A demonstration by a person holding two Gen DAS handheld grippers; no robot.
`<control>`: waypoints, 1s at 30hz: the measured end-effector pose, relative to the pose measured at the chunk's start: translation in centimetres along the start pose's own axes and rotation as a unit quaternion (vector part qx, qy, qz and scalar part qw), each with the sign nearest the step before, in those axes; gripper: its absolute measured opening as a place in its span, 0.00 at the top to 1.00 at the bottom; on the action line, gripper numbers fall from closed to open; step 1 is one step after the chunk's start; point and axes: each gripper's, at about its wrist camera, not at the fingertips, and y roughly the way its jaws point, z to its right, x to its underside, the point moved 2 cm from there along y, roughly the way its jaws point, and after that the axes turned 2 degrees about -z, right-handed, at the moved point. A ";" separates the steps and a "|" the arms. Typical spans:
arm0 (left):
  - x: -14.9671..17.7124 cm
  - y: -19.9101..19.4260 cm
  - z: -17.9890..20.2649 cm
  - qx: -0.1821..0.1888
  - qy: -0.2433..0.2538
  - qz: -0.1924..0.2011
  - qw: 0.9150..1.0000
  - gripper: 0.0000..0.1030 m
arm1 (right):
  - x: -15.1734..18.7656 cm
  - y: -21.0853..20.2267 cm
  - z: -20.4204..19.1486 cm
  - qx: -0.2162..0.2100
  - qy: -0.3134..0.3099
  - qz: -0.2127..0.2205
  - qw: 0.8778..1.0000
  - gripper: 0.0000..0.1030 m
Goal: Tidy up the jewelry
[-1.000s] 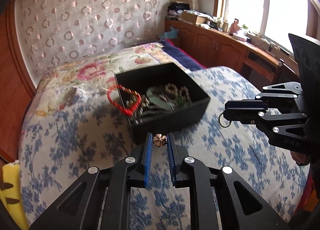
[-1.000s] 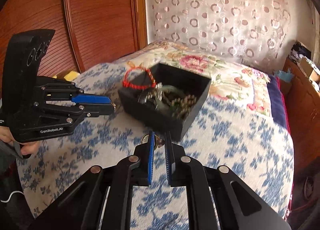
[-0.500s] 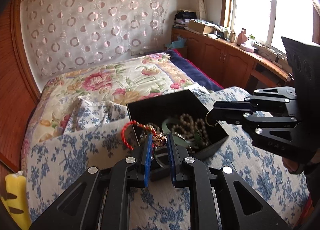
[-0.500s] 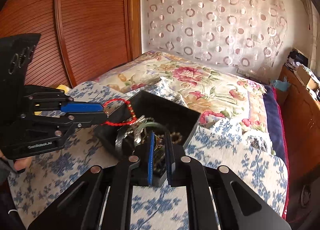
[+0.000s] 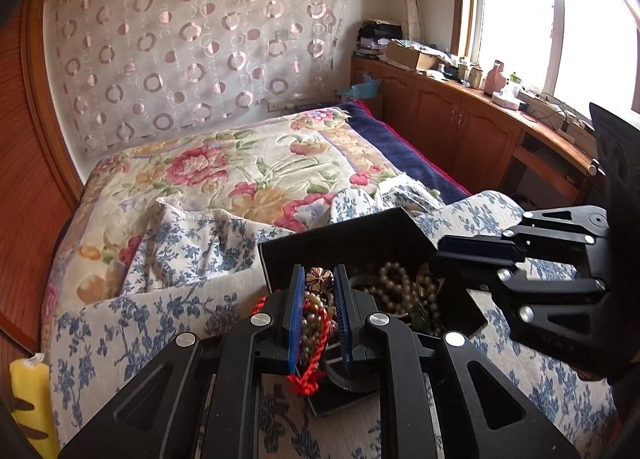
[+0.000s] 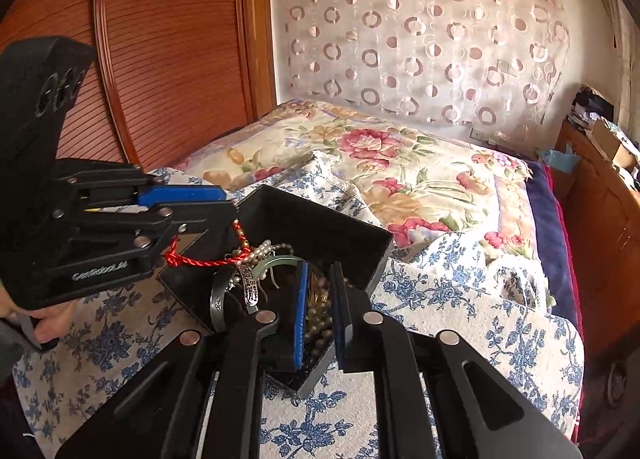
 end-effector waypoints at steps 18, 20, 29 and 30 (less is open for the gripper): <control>-1.5 1.7 -0.3 -0.003 -0.009 0.000 1.000 0.86 | 1.7 -1.4 0.7 0.011 0.020 0.006 1.000 0.75; -1.5 1.6 -0.3 -0.006 -0.009 0.001 1.000 0.81 | 1.9 -1.6 0.7 0.013 0.023 0.007 1.000 0.75; 1.3 -1.6 0.4 -0.021 -0.016 0.015 1.000 0.49 | 3.7 -3.7 -0.2 0.022 0.047 0.018 0.999 0.75; 1.8 -2.1 0.4 -0.024 -0.020 0.016 0.999 0.41 | 3.9 -4.0 -0.3 0.023 0.051 0.019 0.998 0.72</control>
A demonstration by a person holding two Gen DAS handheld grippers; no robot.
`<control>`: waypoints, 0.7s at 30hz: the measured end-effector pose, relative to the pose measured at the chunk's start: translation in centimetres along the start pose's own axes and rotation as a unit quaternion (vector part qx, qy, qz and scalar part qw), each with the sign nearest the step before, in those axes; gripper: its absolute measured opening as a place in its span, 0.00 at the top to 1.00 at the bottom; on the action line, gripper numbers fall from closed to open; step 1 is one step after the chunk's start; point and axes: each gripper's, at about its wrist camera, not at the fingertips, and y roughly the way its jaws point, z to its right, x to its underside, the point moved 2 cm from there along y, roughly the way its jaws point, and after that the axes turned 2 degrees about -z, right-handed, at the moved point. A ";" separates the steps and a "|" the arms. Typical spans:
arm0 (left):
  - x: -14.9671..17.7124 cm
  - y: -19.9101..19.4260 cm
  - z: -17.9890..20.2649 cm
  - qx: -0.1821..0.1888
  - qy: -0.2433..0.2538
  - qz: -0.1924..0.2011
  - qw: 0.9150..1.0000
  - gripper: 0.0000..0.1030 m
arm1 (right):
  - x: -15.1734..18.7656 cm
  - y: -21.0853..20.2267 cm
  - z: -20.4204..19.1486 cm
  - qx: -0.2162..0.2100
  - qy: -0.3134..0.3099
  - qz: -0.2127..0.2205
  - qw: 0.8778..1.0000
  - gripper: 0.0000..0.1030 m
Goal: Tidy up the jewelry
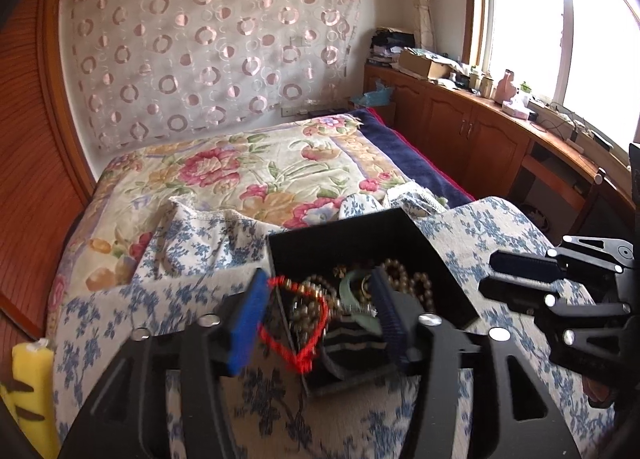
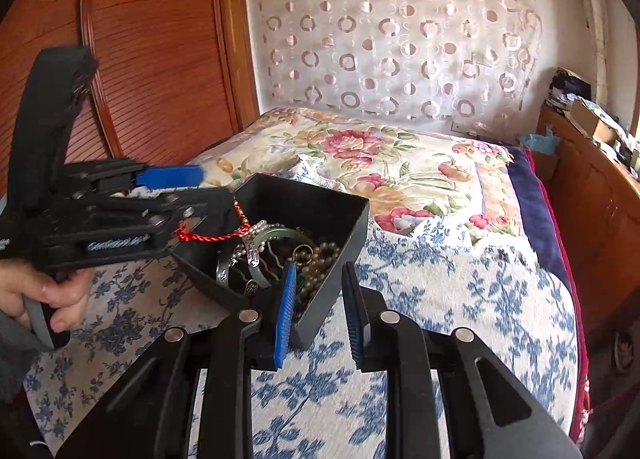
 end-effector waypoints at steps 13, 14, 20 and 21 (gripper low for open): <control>4.8 -8.8 0.0 -0.052 -0.029 0.037 0.998 0.07 | 2.7 -7.5 -1.8 0.049 0.040 0.055 0.996 0.21; 5.1 -9.5 0.1 -0.051 -0.031 0.038 0.997 0.07 | 2.8 -8.0 -2.0 0.051 0.041 0.059 0.996 0.19; 6.5 -13.1 0.6 -0.061 -0.032 0.052 0.996 0.07 | 3.7 -11.5 -3.5 0.073 0.047 0.089 0.992 0.05; 6.6 -13.6 0.7 -0.063 -0.033 0.054 0.996 0.07 | 4.0 -12.1 -3.8 0.083 0.050 0.094 0.991 0.03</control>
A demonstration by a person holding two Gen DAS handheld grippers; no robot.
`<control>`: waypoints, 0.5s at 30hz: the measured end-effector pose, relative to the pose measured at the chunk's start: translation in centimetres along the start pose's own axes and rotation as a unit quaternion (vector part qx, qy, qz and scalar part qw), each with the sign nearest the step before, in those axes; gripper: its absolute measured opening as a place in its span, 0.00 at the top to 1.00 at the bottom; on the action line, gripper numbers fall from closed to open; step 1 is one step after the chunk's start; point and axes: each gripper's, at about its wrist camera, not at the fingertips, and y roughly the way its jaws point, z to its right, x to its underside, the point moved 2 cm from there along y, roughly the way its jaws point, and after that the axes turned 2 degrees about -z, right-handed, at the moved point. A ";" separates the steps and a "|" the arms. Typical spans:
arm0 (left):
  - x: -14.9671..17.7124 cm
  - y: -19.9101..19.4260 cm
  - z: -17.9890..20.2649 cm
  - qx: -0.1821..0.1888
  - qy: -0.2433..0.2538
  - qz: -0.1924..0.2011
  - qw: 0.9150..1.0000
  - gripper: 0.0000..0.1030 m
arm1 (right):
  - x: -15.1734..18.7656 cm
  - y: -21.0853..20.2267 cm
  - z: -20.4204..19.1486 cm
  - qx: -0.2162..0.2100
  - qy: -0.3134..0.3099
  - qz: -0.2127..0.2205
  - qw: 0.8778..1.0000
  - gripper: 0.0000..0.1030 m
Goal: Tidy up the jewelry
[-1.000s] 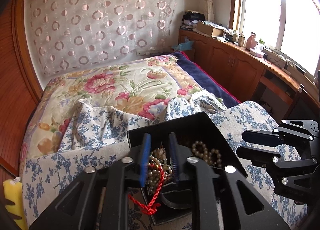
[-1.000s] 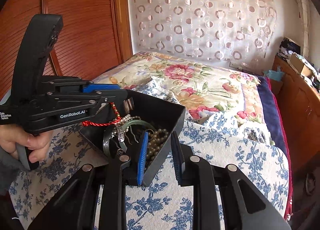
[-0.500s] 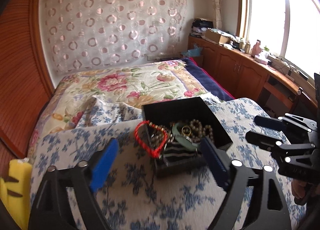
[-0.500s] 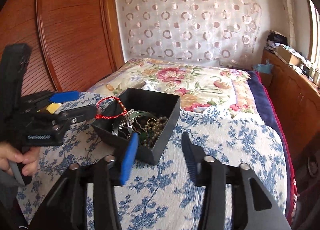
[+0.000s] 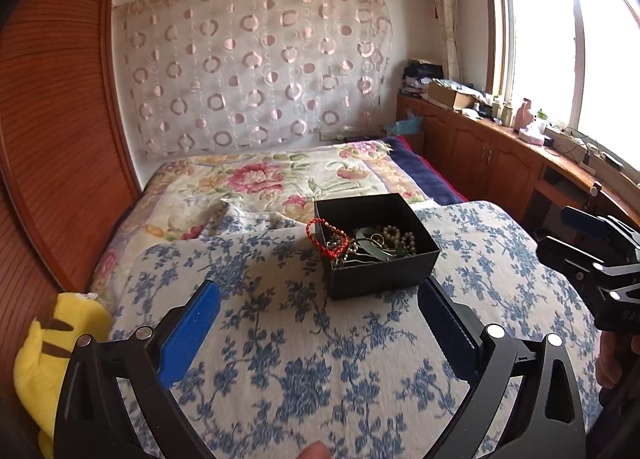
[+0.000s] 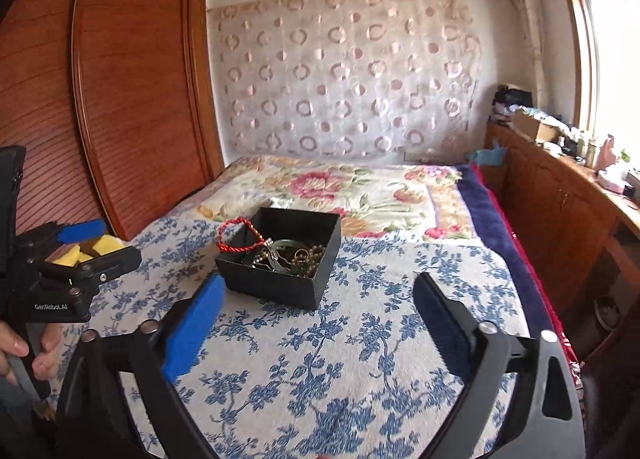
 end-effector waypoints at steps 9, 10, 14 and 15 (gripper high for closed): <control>0.9 -3.7 0.2 -0.014 -0.009 0.016 1.000 0.07 | 1.2 -3.9 -0.3 0.019 0.020 0.019 0.999 0.03; 1.1 -3.9 0.2 -0.013 -0.010 0.017 1.000 0.07 | 1.2 -4.1 -0.3 0.019 0.022 0.021 0.999 0.03; 1.5 -4.6 0.1 -0.014 -0.011 0.019 1.000 0.07 | 1.5 -4.6 -0.3 0.020 0.028 0.028 0.999 0.03; 1.7 -4.7 0.1 -0.015 -0.009 0.019 1.000 0.07 | 1.6 -4.7 -0.3 0.020 0.028 0.029 0.999 0.03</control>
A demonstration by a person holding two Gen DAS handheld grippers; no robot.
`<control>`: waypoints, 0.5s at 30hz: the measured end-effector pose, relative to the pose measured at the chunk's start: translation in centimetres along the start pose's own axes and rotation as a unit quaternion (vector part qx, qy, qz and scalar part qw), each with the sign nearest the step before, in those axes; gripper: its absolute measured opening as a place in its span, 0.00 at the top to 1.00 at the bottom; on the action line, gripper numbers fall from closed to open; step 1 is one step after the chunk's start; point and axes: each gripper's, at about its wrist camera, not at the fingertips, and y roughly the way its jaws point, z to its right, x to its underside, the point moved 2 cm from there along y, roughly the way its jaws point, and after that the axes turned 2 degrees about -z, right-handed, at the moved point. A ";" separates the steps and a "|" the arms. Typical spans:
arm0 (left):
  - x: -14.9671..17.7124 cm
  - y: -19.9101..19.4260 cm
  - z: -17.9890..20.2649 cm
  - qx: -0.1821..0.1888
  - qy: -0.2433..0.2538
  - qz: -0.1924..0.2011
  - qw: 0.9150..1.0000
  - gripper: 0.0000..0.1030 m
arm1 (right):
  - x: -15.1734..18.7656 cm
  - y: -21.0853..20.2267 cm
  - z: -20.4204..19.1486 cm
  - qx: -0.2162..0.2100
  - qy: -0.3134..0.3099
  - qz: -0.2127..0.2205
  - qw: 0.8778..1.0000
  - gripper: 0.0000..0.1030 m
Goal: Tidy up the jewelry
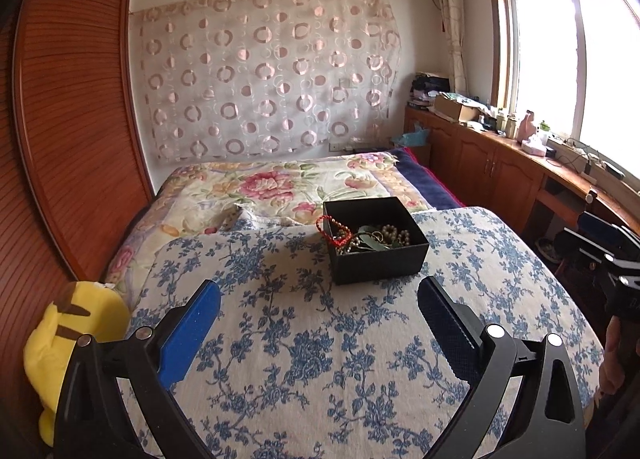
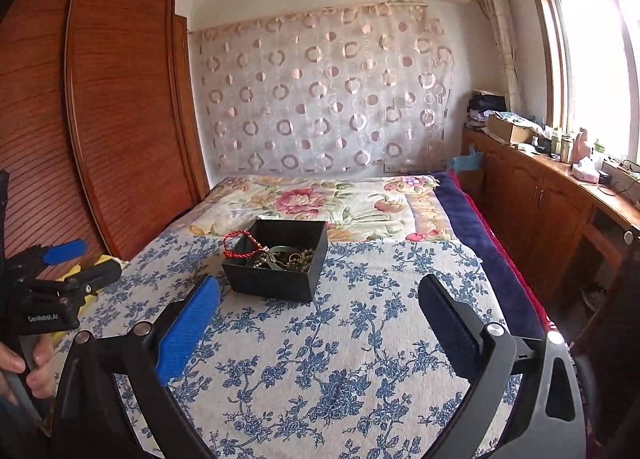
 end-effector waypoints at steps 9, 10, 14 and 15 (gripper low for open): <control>0.3 -0.3 -0.2 0.002 -0.005 0.000 1.000 0.07 | 0.3 -0.2 -0.1 0.002 -0.001 0.000 1.000 0.03; 0.3 -0.4 -0.2 0.002 -0.005 0.001 1.000 0.07 | 0.3 -0.3 -0.1 0.002 -0.001 0.000 1.000 0.03; 0.3 -0.5 -0.3 0.002 -0.005 0.002 1.000 0.07 | 0.4 -0.3 -0.1 0.002 0.000 -0.001 1.000 0.03; 0.3 -0.5 -0.3 0.002 -0.005 0.002 1.000 0.07 | 0.4 -0.3 -0.1 0.001 -0.001 -0.001 1.000 0.03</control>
